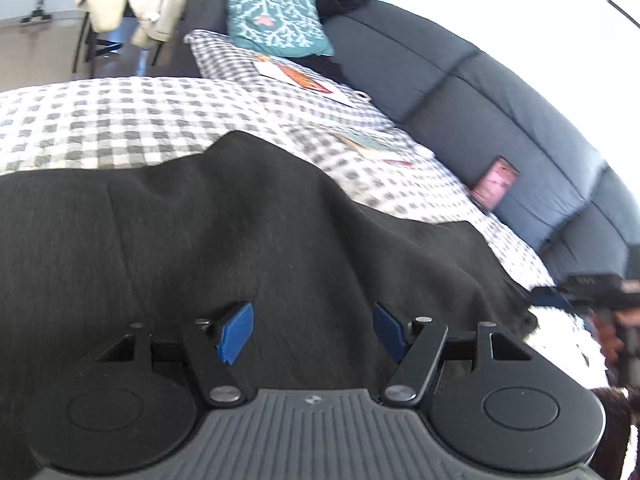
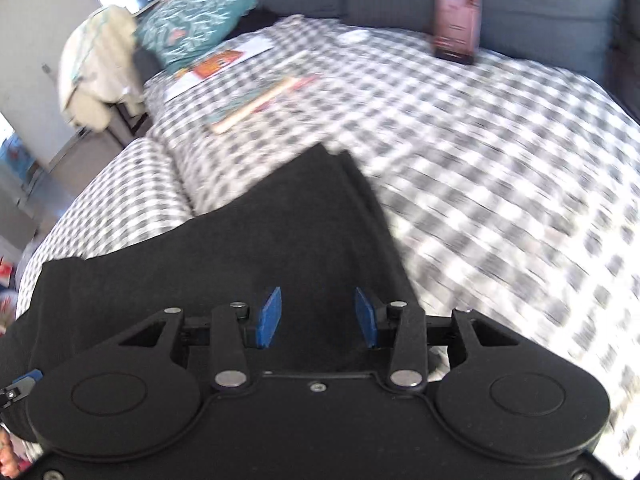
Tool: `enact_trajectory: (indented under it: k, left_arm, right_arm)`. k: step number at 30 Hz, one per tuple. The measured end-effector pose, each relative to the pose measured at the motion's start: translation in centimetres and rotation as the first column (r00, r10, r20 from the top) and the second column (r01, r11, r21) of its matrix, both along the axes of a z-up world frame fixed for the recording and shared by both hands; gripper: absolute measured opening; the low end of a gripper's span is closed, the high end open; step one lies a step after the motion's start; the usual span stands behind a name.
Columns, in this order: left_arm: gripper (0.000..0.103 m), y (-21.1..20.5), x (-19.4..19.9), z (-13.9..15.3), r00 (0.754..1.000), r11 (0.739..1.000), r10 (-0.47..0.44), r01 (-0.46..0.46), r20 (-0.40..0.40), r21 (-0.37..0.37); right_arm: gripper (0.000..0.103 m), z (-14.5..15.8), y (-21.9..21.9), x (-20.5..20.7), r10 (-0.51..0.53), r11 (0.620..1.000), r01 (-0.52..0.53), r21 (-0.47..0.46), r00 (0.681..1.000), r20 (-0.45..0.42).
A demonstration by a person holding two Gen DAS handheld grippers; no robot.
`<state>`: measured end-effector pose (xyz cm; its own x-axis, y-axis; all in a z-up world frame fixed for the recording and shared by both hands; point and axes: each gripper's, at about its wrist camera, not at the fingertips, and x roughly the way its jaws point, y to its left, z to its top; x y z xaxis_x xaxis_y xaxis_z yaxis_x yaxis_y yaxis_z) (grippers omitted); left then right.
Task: Fold clothes
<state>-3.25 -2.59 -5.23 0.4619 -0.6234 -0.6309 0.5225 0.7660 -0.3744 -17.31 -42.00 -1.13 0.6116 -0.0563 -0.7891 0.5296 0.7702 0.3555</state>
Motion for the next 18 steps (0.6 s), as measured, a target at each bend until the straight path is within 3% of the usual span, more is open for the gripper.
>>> enact_trajectory:
  k: [7, 11, 18]
  left_arm:
    - [0.067, -0.5, -0.3, 0.0, 1.0, 0.998, -0.004, 0.002, 0.027, 0.055]
    - [0.067, 0.2, -0.4, -0.1, 1.0, 0.998, -0.008, 0.006, 0.022, 0.06]
    - [0.067, 1.2, 0.0, -0.2, 0.999, 0.997, -0.031, 0.032, -0.004, 0.073]
  right_arm:
    - [0.038, -2.2, -1.0, 0.2, -0.072, 0.997, 0.073, 0.005, 0.994, -0.078]
    - [0.015, -2.5, -1.2, 1.3, -0.103, 0.995, 0.102, -0.015, 0.993, -0.05]
    - [0.01, 3.2, -0.2, -1.6, -0.087, 0.994, 0.092, -0.055, 0.992, 0.089]
